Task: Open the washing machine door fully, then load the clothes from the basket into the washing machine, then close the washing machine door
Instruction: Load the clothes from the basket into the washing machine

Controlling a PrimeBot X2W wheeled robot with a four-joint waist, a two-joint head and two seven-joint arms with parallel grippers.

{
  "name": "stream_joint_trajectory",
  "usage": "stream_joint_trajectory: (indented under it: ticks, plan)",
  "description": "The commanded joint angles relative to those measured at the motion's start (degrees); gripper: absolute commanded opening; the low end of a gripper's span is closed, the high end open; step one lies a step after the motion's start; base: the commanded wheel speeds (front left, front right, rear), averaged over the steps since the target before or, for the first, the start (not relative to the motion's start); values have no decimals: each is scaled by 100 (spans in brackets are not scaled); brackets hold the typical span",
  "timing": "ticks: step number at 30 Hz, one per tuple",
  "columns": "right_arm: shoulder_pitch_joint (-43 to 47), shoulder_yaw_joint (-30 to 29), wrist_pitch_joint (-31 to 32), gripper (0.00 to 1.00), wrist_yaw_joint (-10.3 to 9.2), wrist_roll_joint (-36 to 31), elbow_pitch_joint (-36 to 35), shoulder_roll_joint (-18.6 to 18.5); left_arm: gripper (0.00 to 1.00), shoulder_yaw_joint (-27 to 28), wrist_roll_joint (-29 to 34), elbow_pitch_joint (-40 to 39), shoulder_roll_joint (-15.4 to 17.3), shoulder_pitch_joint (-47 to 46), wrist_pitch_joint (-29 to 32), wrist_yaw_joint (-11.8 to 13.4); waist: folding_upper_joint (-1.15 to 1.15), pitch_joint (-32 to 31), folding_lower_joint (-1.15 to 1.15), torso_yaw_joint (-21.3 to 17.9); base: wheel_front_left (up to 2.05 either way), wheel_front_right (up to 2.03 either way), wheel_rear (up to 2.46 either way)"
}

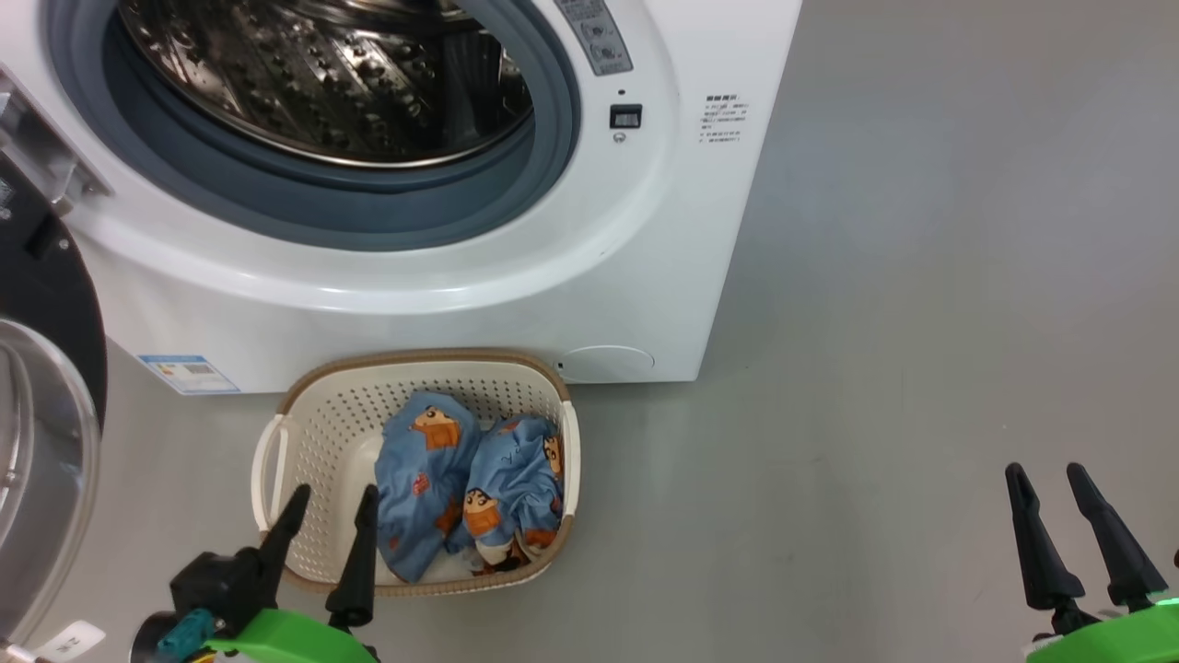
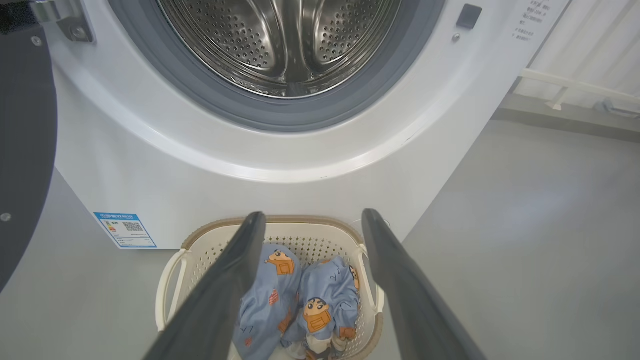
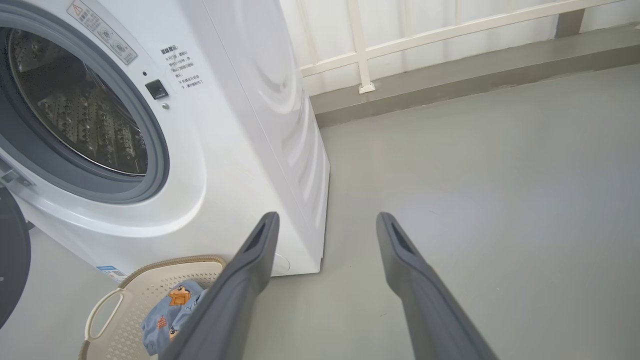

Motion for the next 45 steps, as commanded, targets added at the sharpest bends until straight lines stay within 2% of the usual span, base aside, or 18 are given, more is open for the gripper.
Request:
stream_joint_trajectory:
  ticks: [1, 8, 14, 22, 29, 37, 45]
  plan:
    - [-174, 153, -69, 100, 17, 28, -167, -106, 100, 170, 92, 36, 44, -262, -36, -9, 0, 106, 0, -29, 0, 0, 0]
    - [-380, 229, -69, 100, 17, 64, -205, -76, 100, 141, 387, 1015, -147, -757, -36, -9, 0, 529, 0, -116, 0, 0, 0]
    - [-558, 303, -69, 100, 17, 106, -245, -52, 100, -48, 537, 2201, -198, -1439, -36, -9, 0, 986, 0, -206, 0, 0, 0]
    - [-895, 386, -69, 100, 17, 159, -335, -15, 100, -155, 648, 3594, -128, -2549, -36, -9, 0, 1716, 0, -312, 0, 0, 0]
    - [-1189, 436, -69, 100, 17, 180, -435, 5, 100, -209, 739, 4481, -16, -3312, -36, -7, 0, 2211, 0, -397, 0, 0, 0]
    - [-1462, 458, -69, 100, 17, 195, -547, 20, 100, -245, 794, 5373, 48, -4129, -36, 232, 0, 2674, 0, -420, 0, 0, 0]
    - [-1687, 554, -69, 100, 17, 208, -626, 28, 100, -199, 720, 5696, 192, -4677, 64, 530, 0, 3083, 0, -465, 0, 0, 0]
